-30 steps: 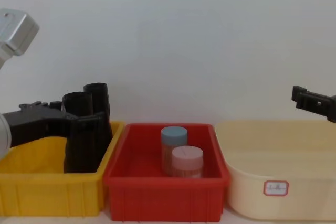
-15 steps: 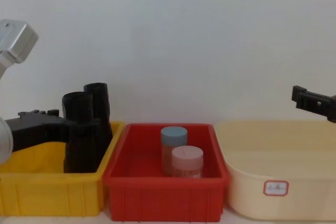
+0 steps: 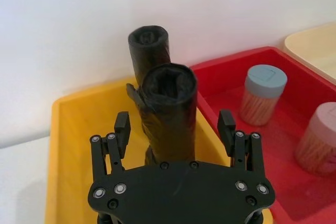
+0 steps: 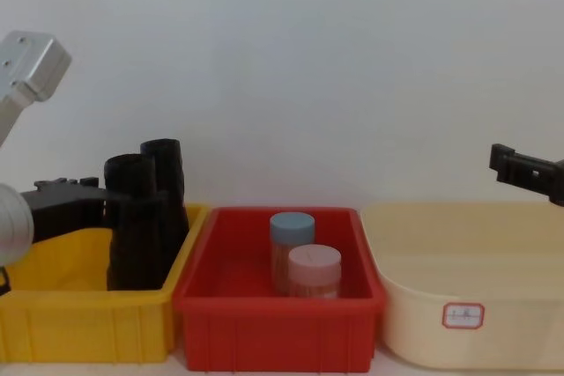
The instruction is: Pick up the garbage bag with the one hand and transfer it to the other hand.
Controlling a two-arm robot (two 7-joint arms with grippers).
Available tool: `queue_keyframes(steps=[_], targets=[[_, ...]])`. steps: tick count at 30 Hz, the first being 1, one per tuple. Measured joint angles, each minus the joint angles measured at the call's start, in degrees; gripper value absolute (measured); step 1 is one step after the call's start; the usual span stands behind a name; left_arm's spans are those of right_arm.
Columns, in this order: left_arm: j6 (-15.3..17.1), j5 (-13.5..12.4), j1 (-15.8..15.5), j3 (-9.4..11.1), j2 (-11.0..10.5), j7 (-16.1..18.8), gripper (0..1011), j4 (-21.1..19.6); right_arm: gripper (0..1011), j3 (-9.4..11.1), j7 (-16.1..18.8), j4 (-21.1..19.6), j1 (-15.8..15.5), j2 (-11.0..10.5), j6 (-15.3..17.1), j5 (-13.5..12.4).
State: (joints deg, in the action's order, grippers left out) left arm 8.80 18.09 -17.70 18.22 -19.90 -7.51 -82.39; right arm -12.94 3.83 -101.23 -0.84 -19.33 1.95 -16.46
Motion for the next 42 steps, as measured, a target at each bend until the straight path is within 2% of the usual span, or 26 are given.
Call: queue_keyframes(steps=[8, 13, 30, 37, 42], targets=[[-0.3, -1.1, -2.1, 0.3, 1.3, 0.5, 1002, 2.4, 1001, 0.0, 0.0, 0.0, 0.0, 0.0, 0.0, 0.0], [-0.3, -1.7, -3.0, 0.4, 1.9, 0.8, 954, 3.4, 1001, 0.0, 0.0, 0.0, 0.0, 0.0, 0.0, 0.0], [-0.5, -2.4, -4.3, 0.6, 2.7, 1.1, 477, 5.0, 1001, 0.0, 0.0, 0.0, 0.0, 0.0, 0.0, 0.0], [-0.4, -2.5, -4.3, 0.6, 2.7, 0.7, 415, 4.7, 1001, 0.0, 0.1, 0.0, 0.0, -0.1, 0.0, 0.0], [-0.2, -2.2, -4.3, 0.6, 2.3, -0.9, 393, 3.8, 1001, -0.1, 1.6, -0.2, 0.3, -0.8, 0.2, -0.1]])
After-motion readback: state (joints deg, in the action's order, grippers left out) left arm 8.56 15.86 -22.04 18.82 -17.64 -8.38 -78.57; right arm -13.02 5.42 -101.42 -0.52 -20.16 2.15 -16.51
